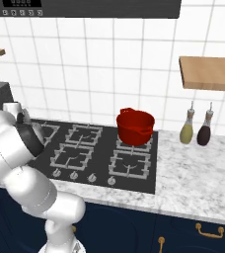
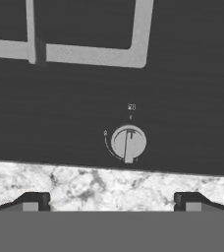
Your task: Pick the kettle from the counter and place it on a stove burner. Then turn the burner on.
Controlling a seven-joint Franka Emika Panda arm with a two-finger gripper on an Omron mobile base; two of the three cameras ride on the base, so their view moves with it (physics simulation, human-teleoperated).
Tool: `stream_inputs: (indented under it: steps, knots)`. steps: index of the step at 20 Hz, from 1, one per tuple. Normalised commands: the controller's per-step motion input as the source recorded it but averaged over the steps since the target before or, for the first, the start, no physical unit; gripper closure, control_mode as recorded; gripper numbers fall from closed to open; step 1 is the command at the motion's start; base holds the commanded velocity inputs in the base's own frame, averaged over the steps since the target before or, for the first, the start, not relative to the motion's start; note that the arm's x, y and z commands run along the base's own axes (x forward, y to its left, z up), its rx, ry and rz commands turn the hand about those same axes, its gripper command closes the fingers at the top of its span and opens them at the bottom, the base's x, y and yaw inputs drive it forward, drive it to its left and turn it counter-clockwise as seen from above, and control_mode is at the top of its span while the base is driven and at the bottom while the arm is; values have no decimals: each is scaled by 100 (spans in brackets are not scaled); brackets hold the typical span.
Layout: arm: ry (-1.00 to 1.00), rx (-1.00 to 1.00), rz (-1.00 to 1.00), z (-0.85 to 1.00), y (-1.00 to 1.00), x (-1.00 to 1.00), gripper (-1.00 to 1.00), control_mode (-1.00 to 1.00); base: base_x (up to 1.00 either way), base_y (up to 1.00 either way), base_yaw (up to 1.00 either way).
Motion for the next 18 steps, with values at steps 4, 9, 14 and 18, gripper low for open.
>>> stream_inputs:
  steps: [4,9,14,18]
  knots:
    - [0,0,0,-34,-24,0,-100,-100,0,0,0]
    - [2,0,0,-53,-12,0,-100,-100,0,0,0]
    - [0,0,0,-45,-3,0,-100,-100,0,0,0]
    - [0,0,0,-22,0,0,-100,-100,0,0,0]
